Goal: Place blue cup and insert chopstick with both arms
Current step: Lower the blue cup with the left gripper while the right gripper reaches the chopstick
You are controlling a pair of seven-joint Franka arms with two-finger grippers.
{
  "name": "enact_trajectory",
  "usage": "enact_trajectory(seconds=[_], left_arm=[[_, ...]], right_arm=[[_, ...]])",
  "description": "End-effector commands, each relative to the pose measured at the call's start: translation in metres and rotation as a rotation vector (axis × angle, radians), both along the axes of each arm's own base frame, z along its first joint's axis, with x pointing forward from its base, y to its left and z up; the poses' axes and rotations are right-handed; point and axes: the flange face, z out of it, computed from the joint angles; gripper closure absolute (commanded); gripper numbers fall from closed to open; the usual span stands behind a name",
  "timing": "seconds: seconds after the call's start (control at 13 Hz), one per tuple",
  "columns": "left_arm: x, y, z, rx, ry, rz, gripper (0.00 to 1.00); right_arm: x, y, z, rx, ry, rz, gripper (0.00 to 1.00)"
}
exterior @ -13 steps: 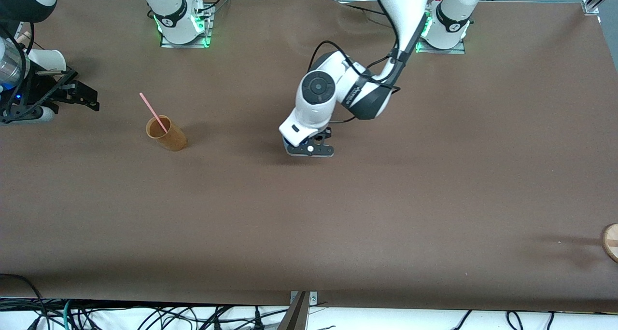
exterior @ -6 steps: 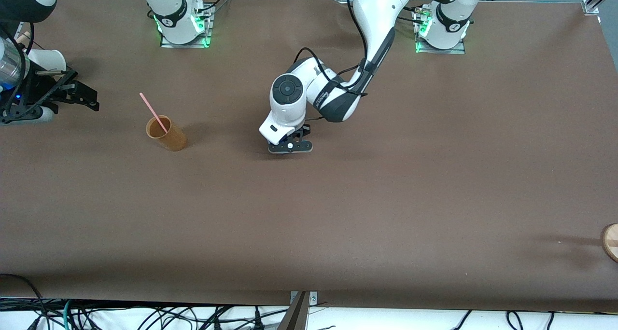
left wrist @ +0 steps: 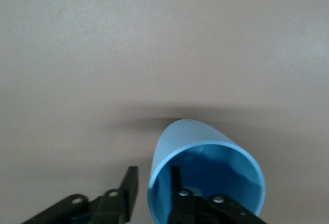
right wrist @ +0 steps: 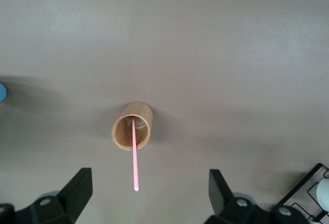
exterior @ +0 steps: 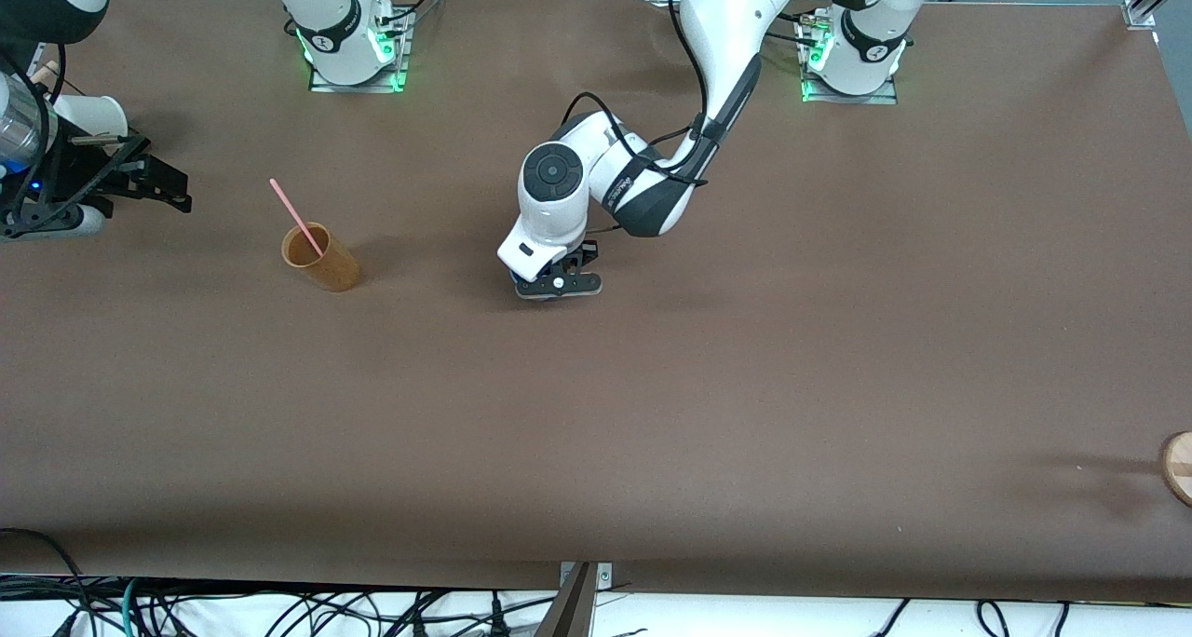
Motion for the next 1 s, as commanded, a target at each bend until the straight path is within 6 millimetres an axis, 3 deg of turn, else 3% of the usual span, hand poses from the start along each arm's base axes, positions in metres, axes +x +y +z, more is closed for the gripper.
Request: enact_trajectory(seconds=[0.0, 0.23, 0.46, 0.54, 0.69, 0.92], left_arm=[[0.011, 0.006, 0.033, -0.064, 0.046, 0.045, 0.00], [0.030, 0.033, 0.072, -0.053, 0.064, 0.068, 0.00], [0.065, 0.077, 0.123, -0.059, 0.072, 0.031, 0.00], [0.076, 0.100, 0.158, -0.086, 0.040, -0.010, 0.00], [0.100, 0.151, 0.201, -0.110, 0.001, -0.062, 0.00], [0.120, 0.233, 0.240, -0.112, 0.015, -0.106, 0.00]], right_arm=[[-0.003, 0.009, 0.002, 0.013, 0.012, 0.009, 0.00], [-0.003, 0.036, -0.031, 0.001, 0.127, 0.072, 0.00], [-0.002, 0.038, -0.090, 0.002, 0.281, 0.070, 0.00], [-0.005, 0.038, -0.110, 0.001, 0.310, 0.071, 0.00], [-0.013, 0.038, -0.145, 0.005, 0.303, 0.111, 0.00], [-0.034, 0.036, -0.194, 0.013, 0.310, 0.164, 0.01]])
